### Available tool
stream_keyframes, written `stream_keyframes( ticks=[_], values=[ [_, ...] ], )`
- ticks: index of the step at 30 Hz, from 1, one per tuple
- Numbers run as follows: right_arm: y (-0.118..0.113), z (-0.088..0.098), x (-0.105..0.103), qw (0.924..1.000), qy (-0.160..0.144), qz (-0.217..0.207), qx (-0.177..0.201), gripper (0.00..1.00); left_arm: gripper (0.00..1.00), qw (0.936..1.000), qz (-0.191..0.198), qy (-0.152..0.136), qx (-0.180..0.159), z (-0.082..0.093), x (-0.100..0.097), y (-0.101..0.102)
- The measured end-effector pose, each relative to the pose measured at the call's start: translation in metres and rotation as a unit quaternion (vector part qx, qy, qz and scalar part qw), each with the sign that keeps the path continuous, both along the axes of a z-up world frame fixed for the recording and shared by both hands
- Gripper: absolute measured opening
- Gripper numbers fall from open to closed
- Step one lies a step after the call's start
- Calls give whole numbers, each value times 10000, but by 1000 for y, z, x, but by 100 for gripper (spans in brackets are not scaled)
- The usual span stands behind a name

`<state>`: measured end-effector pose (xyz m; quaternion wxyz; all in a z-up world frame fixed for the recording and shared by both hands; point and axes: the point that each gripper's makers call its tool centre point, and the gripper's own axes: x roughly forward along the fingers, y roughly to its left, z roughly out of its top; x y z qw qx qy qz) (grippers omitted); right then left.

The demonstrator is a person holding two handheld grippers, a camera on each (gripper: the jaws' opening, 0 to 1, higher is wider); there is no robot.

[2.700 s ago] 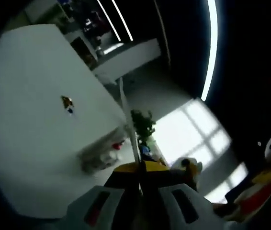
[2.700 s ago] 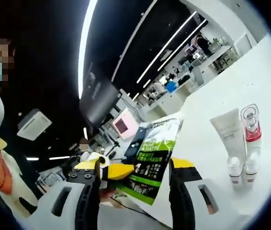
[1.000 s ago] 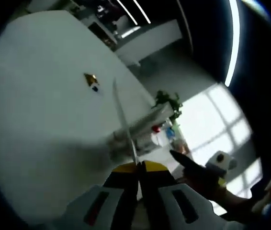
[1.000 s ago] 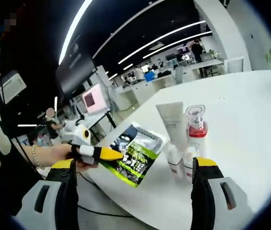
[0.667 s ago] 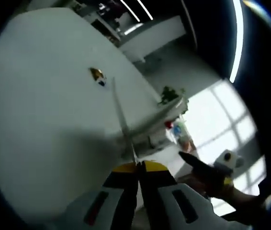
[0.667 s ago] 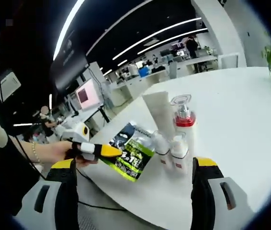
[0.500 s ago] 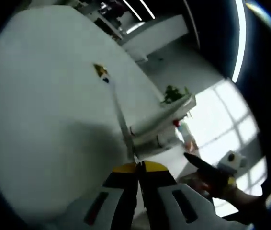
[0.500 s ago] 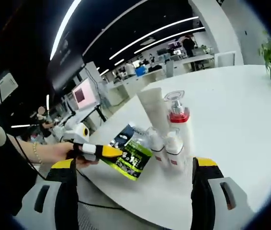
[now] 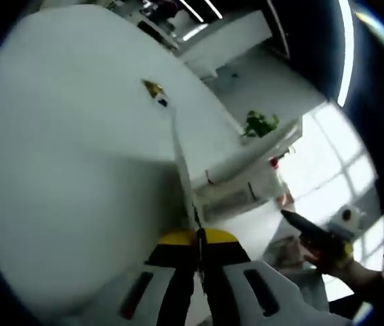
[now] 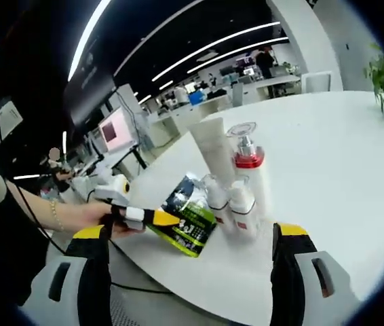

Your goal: Arrange the skincare products in the storage area until every visible bottle or jar stands upright without overlapping.

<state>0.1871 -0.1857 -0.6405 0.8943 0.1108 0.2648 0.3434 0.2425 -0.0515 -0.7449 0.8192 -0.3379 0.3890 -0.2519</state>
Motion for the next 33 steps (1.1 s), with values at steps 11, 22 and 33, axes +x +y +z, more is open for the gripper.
stream_keyframes(
  ticks=[11, 22, 33],
  values=[
    [0, 0, -1, 10000, 40, 25, 25, 100, 12, 9971, -202, -192, 705, -5, -4, 1],
    [-1, -1, -1, 10000, 64, 19, 53, 100, 26, 9780, -771, -656, 1822, -8, -7, 2],
    [0, -2, -2, 9999, 106, 16, 64, 100, 35, 9424, -1314, -980, 2916, -11, -9, 8]
  ],
)
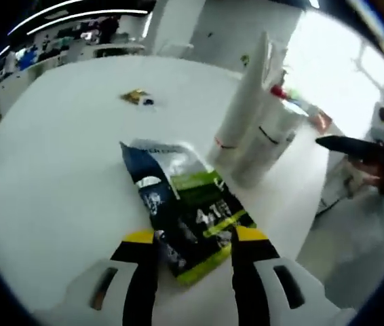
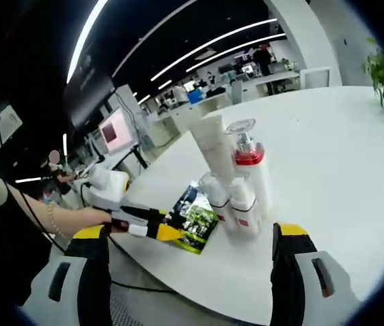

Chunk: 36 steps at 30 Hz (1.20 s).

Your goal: Arrange the skincare products in the storage area until every visible bottle or jar stands upright without overlapping.

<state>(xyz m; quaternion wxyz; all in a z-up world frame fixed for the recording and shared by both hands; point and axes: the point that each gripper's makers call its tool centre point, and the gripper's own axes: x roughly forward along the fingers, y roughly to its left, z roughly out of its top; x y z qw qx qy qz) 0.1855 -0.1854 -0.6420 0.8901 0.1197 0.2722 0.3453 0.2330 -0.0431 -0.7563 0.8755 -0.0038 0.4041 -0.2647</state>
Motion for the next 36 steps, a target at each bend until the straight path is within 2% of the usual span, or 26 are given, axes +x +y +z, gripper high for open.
stream_keyframes(
  ticks=[6, 9, 12, 14, 16, 20, 23, 25, 28, 29, 34, 36],
  values=[
    [0, 0, 0, 10000, 9, -12, 7, 100, 36, 9998, -37, -73, 202, 2, 1, 4],
    [1, 1, -1, 10000, 18, -11, 7, 100, 37, 9986, -220, -291, 374, 5, 4, 3],
    [1, 0, 0, 10000, 22, -7, 5, 100, 39, 9930, -685, -756, 590, 14, 10, -4],
    [1, 0, 0, 10000, 28, -4, 4, 100, 41, 9861, -1049, -1045, 760, 19, 13, -12],
    [1, 0, -1, 10000, 33, -5, 7, 100, 42, 9806, -1293, -1160, 908, 17, 16, -16],
    [1, 0, -1, 10000, 46, -13, 14, 100, 44, 9786, -1453, -1114, 943, 13, 19, -27],
    [0, 0, -1, 10000, 55, -23, 21, 100, 45, 9742, -1623, -1051, 1168, 3, 29, -23],
    [0, 0, 0, 10000, 63, -33, 26, 100, 46, 9746, -1651, -935, 1191, -2, 32, -20],
    [-1, -1, 0, 10000, 71, -51, 39, 100, 46, 9720, -1853, -801, 1207, -4, 29, -20],
    [-2, -1, 0, 9999, 77, -60, 42, 100, 46, 9724, -1875, -810, 1132, 0, 29, -22],
    [-3, -2, 1, 9999, 89, -83, 53, 100, 47, 9712, -2017, -725, 1036, -2, 30, -22],
    [-3, -2, 1, 9999, 97, -94, 61, 100, 49, 9685, -2133, -768, 1026, -4, 35, -19]
  ],
)
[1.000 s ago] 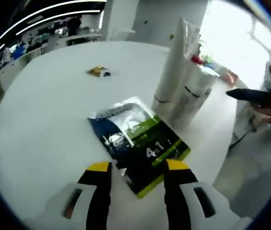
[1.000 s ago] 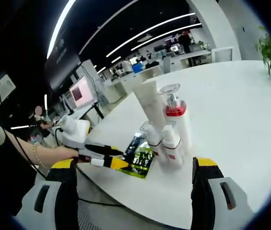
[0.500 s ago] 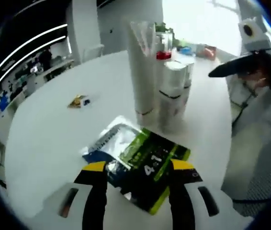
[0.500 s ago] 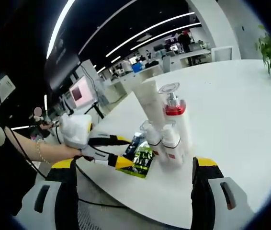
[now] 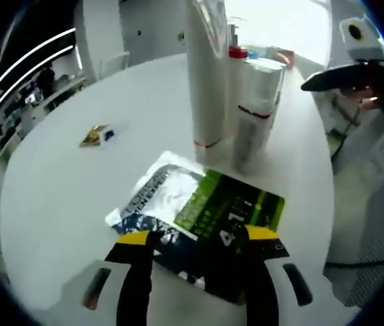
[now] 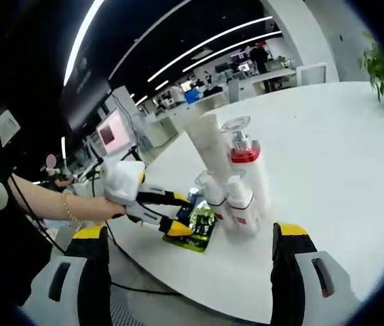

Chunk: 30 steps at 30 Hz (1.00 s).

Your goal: Arrange the skincare products in the storage area until every visible bottle or jar stands upright without overlapping.

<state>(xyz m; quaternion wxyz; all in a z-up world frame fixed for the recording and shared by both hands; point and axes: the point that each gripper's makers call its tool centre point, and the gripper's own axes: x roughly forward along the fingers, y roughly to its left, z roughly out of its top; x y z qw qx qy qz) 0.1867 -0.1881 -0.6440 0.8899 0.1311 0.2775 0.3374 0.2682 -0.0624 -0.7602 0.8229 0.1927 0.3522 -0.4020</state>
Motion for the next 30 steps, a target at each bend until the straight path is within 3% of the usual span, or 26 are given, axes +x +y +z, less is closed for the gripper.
stream_keyframes(
  ticks=[5, 16, 23, 30],
  values=[
    [-1, -1, 0, 10000, 9, -11, 0, 100, 49, 9999, -169, 27, 2, 1, -1, -1],
    [1, 0, -1, 10000, 12, -12, -5, 100, 48, 9999, -71, 89, 12, -5, 1, 2],
    [2, 0, -1, 10000, 11, 14, -14, 100, 50, 9999, -33, -127, -102, 6, 2, -3],
    [3, -2, 1, 10000, 13, 36, -28, 100, 58, 9993, 216, -218, -220, 16, 4, 7]
  ],
)
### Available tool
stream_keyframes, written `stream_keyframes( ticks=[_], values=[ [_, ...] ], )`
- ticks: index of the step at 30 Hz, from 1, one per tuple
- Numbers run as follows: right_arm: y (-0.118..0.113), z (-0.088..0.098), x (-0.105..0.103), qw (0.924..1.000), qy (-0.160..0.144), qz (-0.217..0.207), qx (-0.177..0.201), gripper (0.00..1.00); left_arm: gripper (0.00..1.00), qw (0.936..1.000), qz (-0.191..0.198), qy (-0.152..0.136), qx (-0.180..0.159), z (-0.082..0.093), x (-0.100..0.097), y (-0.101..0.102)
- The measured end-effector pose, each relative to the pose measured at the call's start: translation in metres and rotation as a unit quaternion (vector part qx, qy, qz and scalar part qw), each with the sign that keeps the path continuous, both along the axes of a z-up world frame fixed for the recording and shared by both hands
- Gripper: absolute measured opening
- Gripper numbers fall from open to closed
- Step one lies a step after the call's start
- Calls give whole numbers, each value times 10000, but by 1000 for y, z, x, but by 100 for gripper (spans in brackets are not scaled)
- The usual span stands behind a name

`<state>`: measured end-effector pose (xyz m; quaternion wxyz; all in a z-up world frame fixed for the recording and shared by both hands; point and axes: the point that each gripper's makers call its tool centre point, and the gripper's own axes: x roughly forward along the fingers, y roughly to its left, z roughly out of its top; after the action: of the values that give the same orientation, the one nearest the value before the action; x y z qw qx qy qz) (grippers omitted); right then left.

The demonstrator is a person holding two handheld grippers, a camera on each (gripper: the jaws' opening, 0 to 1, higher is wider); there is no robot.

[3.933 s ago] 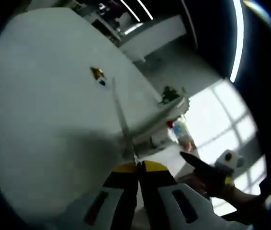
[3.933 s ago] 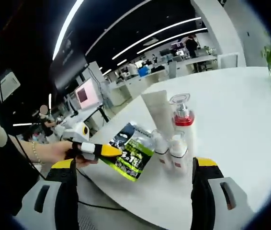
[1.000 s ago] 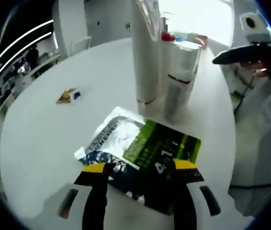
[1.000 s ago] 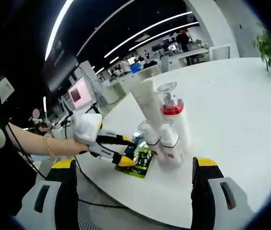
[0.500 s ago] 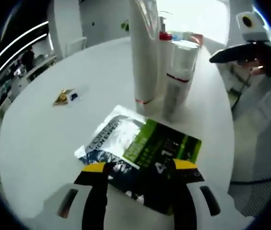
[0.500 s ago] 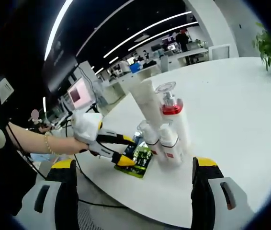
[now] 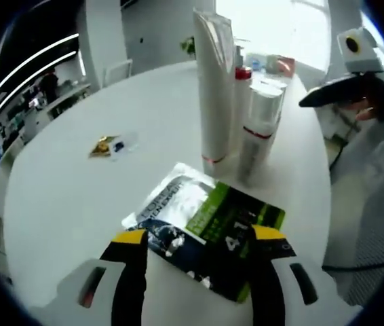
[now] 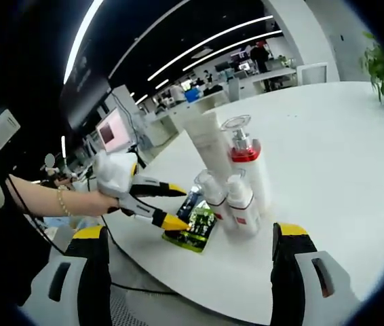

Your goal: Arrange the skincare products in the storage area until every visible bottle or jar stands upright without overlapping.

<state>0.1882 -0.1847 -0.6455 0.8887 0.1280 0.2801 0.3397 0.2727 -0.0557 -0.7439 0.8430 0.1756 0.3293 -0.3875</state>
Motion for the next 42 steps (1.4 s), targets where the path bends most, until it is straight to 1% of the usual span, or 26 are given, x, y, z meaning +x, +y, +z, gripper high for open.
stream_keyframes(
  ticks=[2, 4, 6, 10, 12, 17, 20, 23, 26, 28, 31, 36, 42],
  values=[
    [0, -1, 0, 10000, -14, 40, -48, 100, 61, 9999, 128, -39, -33, 3, 1, 9],
    [1, -3, 0, 9999, -11, 77, -86, 100, 64, 9997, 243, -74, -59, 11, -2, 15],
    [1, -4, -1, 9999, -42, 107, -129, 100, 65, 9994, 338, -76, -92, 11, -2, 22],
    [1, -4, -1, 9997, -82, 145, -152, 100, 66, 9982, 567, -62, -182, 22, -11, 32],
    [1, -5, -1, 9995, -109, 201, -213, 100, 68, 9973, 686, -93, -247, 23, -11, 40],
    [-2, -4, -2, 9993, -164, 210, -277, 100, 70, 9940, 980, -99, -478, 41, -22, 50],
    [-4, -3, -2, 9992, -196, 181, -286, 100, 71, 9916, 1145, -119, -582, 48, -27, 59],
    [-6, -3, -1, 9992, -213, 188, -295, 100, 71, 9884, 1322, -152, -733, 58, -34, 67],
    [-5, -2, -1, 9991, -229, 193, -295, 100, 73, 9869, 1392, -218, -791, 63, -38, 75],
    [-5, -2, -2, 9990, -250, 206, -309, 100, 74, 9850, 1470, -250, -872, 69, -46, 79],
    [-4, -1, -3, 9988, -273, 232, -324, 100, 74, 9827, 1577, -219, -942, 70, -52, 87],
    [-3, -2, -4, 9984, -297, 307, -373, 100, 77, 9816, 1656, -188, -933, 71, -63, 96],
    [-2, -2, -5, 9981, -328, 336, -400, 100, 81, 9779, 1820, -255, -998, 82, -73, 104]
  ],
)
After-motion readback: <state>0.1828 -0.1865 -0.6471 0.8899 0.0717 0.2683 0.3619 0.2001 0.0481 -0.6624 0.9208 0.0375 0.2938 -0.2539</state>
